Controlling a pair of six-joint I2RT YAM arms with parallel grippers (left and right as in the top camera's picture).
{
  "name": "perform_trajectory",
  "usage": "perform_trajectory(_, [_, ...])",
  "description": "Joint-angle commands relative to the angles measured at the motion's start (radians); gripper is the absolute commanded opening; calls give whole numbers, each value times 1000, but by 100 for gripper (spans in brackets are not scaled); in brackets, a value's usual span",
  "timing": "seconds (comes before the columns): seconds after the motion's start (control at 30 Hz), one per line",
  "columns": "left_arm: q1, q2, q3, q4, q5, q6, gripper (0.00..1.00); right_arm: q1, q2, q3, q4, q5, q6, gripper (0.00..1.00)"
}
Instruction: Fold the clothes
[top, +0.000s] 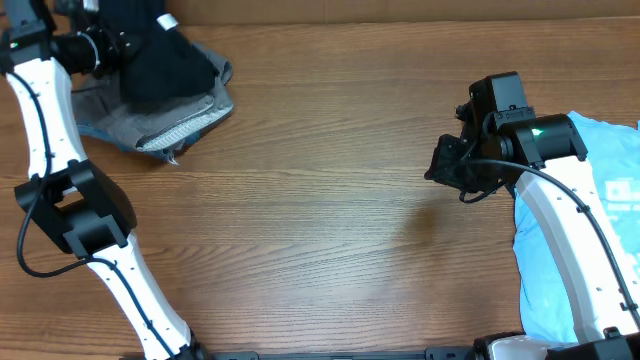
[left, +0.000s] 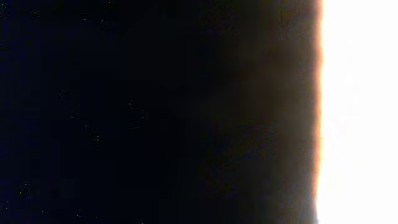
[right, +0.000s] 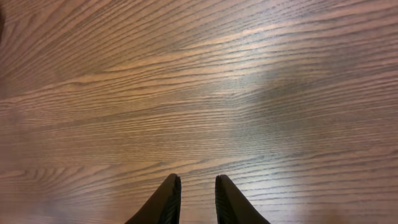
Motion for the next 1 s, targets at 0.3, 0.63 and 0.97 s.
perform_trajectory(0.3, [125, -16, 20, -259, -206, -55, 100, 0, -3, 5, -39, 11, 3, 22])
perform_trajectory(0.63, [203, -365, 52, -442, -201, 199, 100, 0, -56, 64, -16, 11, 0, 30])
perform_trajectory(0.97, [-38, -798, 52, -669, -256, 443, 100, 0, -335, 332, -13, 18, -87, 43])
